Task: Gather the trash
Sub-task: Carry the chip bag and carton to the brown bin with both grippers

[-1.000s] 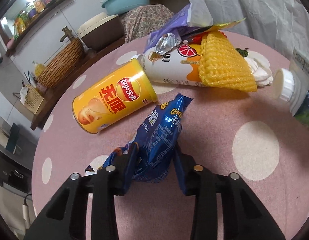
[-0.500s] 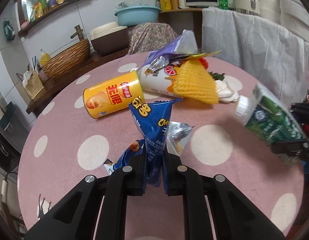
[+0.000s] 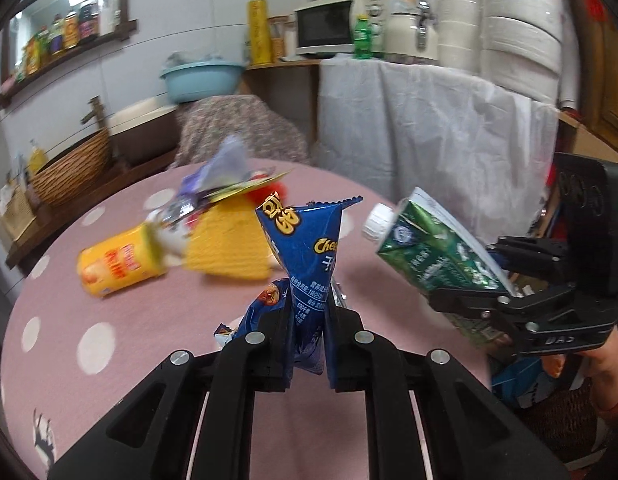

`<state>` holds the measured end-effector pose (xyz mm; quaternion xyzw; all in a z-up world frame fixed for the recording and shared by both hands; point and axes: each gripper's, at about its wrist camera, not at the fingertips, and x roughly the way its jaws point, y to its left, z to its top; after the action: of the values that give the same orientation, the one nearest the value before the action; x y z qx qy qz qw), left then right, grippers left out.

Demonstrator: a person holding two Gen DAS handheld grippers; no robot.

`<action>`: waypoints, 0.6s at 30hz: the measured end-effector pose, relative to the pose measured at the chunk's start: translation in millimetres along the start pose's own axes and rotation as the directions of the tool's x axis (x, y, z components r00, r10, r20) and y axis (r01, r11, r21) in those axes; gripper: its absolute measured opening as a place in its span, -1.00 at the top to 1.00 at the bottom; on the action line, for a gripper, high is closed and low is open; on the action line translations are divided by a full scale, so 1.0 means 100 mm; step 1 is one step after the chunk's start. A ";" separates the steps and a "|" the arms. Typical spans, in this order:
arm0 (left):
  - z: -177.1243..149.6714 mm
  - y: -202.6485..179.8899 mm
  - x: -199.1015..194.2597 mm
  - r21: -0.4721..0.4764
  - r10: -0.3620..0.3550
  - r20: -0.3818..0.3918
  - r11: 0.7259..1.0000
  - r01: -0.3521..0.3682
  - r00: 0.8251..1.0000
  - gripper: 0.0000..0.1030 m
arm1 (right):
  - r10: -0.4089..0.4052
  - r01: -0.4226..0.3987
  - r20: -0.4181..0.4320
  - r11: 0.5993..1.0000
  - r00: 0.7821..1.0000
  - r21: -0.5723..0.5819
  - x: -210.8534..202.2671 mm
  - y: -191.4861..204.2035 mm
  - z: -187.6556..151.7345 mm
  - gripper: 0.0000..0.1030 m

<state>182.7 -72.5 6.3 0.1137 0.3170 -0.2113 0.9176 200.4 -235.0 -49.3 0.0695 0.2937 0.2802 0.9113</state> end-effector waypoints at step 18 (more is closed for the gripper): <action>1.16 -1.09 1.29 0.059 -0.165 -0.080 0.984 0.170 0.983 0.76 | -0.392 0.374 0.050 0.902 0.918 0.216 -0.50 -1.70 0.10 -0.01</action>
<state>286.5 -249.1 6.3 0.1244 0.3525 -0.2936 0.8798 252.9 -403.9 -65.5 0.1155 0.2860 0.0607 0.9493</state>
